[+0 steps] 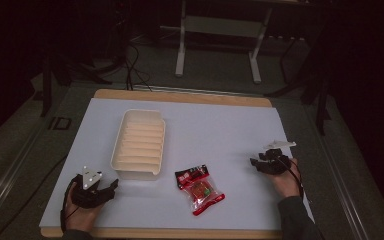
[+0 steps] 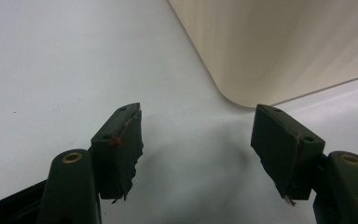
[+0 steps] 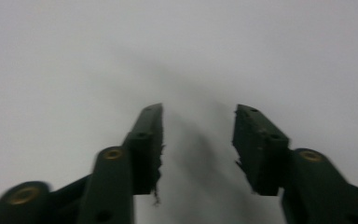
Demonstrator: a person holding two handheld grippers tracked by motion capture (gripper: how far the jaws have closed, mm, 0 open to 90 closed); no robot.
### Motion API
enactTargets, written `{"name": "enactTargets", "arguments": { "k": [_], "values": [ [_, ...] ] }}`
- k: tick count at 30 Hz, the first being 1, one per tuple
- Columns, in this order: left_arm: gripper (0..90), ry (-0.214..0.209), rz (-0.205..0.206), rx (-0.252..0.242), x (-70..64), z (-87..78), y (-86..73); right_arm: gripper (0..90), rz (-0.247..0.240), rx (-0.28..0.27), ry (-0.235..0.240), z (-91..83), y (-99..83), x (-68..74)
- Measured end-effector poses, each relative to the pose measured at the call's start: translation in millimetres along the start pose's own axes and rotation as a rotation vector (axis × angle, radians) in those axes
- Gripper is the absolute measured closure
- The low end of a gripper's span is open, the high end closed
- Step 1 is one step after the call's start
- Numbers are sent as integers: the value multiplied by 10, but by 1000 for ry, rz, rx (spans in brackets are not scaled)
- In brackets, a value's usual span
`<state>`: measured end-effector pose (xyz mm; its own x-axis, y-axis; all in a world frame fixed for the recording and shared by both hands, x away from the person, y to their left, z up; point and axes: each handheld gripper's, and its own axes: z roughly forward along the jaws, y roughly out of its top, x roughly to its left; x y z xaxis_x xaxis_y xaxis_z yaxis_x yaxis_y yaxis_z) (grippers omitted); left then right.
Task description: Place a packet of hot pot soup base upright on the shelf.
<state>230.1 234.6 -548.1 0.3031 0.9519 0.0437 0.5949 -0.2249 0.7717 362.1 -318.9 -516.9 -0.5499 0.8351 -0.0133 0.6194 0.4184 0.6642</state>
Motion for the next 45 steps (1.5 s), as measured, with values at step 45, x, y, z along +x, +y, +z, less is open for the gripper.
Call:
{"name": "enactTargets", "arguments": {
  "k": [45],
  "values": [
    [344, -1, 3, -7, -2, -7, -2, 512, -136, 53, 170, 61, 297, 538]
  ]
}}
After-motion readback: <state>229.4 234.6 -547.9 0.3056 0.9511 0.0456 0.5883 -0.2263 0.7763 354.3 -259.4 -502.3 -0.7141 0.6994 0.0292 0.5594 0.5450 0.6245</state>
